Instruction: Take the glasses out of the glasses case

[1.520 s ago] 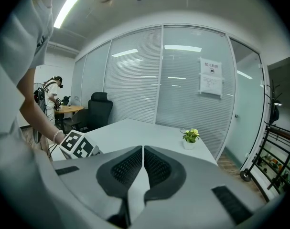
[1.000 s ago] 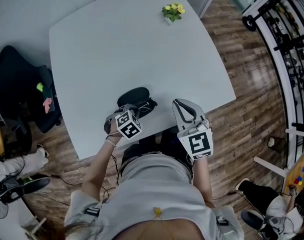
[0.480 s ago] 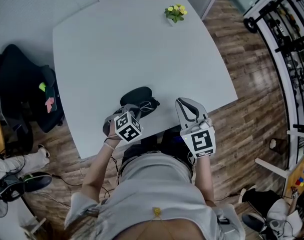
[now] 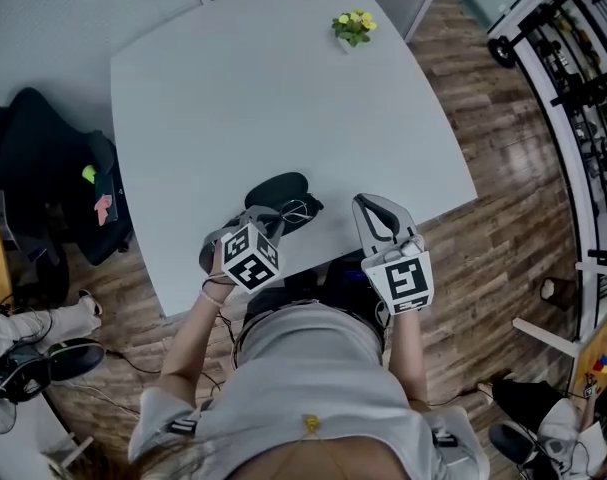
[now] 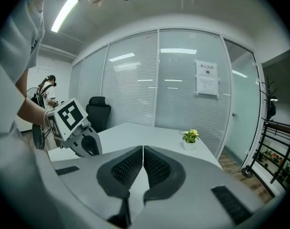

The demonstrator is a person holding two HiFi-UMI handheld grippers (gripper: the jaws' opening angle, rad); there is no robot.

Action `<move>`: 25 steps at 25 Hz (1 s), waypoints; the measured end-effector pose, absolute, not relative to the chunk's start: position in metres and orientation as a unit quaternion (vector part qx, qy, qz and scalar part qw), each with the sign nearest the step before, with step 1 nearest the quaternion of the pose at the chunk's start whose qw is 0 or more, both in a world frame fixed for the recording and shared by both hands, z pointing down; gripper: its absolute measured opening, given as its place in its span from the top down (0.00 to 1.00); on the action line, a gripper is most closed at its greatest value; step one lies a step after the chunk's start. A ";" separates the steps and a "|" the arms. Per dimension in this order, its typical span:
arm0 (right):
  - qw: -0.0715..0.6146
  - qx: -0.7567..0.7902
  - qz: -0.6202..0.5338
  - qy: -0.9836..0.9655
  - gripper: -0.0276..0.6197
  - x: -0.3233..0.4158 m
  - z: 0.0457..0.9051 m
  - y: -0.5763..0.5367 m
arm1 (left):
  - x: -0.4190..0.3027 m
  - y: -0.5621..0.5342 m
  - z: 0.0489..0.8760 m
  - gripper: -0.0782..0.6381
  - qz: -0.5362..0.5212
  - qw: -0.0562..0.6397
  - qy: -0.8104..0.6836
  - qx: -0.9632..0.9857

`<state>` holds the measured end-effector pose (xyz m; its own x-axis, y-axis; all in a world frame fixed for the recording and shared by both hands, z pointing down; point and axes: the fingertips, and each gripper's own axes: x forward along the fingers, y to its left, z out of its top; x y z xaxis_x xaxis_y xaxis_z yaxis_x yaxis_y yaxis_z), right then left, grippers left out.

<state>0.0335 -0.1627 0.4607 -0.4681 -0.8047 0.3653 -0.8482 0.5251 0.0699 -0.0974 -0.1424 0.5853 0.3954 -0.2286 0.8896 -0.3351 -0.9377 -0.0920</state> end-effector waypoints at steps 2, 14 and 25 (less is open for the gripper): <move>0.172 0.486 0.058 -0.855 0.93 0.033 0.458 -0.161 | -0.097 -0.141 0.574 0.84 0.521 0.051 -0.169 0.835; 0.173 0.475 0.043 -0.862 0.93 0.020 0.454 -0.155 | -0.098 -0.136 0.525 0.84 0.521 0.042 -0.171 0.835; 0.182 0.459 0.039 -0.869 0.93 0.009 0.456 -0.144 | -0.098 -0.125 0.510 0.84 0.515 0.043 -0.168 0.839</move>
<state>0.0088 -0.1441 0.4559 -0.5134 -0.7827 0.3520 -0.8113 0.5764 0.0983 -0.0976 -0.1253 0.5103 0.4119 -0.2384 0.8795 -0.3271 -0.9395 -0.1014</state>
